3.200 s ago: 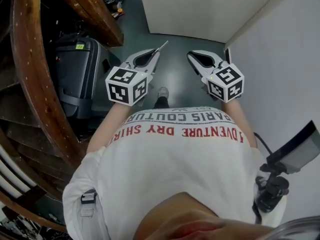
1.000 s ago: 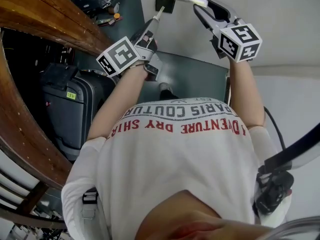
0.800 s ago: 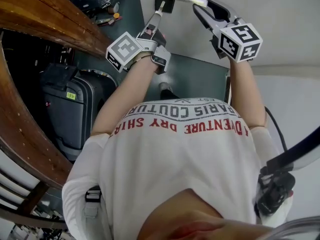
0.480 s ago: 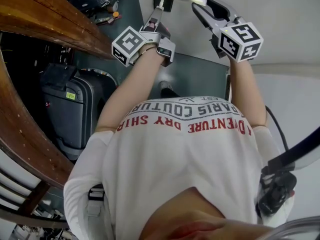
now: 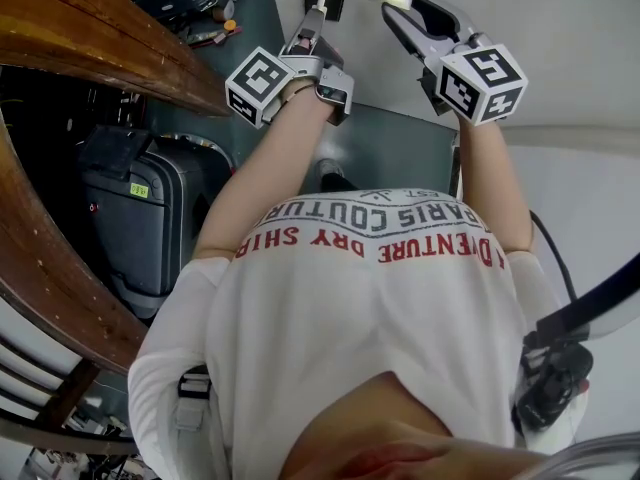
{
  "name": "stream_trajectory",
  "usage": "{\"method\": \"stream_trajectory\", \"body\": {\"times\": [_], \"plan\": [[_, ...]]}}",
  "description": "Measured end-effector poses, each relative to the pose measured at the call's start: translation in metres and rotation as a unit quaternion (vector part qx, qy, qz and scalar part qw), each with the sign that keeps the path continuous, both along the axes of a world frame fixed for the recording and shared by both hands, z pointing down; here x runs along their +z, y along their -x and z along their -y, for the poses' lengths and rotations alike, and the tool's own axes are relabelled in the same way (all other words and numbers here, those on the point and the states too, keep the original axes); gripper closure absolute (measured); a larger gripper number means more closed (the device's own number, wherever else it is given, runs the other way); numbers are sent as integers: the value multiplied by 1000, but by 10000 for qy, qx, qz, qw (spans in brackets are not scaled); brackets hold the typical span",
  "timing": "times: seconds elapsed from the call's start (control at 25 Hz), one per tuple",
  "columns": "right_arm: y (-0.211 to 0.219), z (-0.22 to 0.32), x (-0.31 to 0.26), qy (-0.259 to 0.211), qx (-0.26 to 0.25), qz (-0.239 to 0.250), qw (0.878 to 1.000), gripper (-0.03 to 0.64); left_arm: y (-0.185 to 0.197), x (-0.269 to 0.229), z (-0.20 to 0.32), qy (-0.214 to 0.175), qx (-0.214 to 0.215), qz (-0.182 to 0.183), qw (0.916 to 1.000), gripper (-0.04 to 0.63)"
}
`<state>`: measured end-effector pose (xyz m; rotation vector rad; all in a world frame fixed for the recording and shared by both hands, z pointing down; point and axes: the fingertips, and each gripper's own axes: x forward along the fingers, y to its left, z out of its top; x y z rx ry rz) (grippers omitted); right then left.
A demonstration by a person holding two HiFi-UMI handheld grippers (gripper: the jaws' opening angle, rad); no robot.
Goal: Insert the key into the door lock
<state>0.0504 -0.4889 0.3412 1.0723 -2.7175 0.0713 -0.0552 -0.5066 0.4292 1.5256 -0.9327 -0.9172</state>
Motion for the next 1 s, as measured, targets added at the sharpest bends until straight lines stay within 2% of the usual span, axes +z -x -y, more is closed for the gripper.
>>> {"method": "stream_trajectory", "body": {"times": [0.4,0.84,0.92,1.0], "plan": [[-7,9,2,-9,-250,-60,9997,463,-9,1,23,141,-166,-221,9995,572],[-4,3,-1,-88,-415,-184,9989,471,-9,-3,30,-22,-199,-390,9990,572],[-1,1,-2,-106,-386,-219,9990,471,-7,-5,29,-92,-123,-376,9992,572],[-1,2,-1,-115,-363,-282,9989,469,-8,-6,29,-199,22,-165,9997,572]]}}
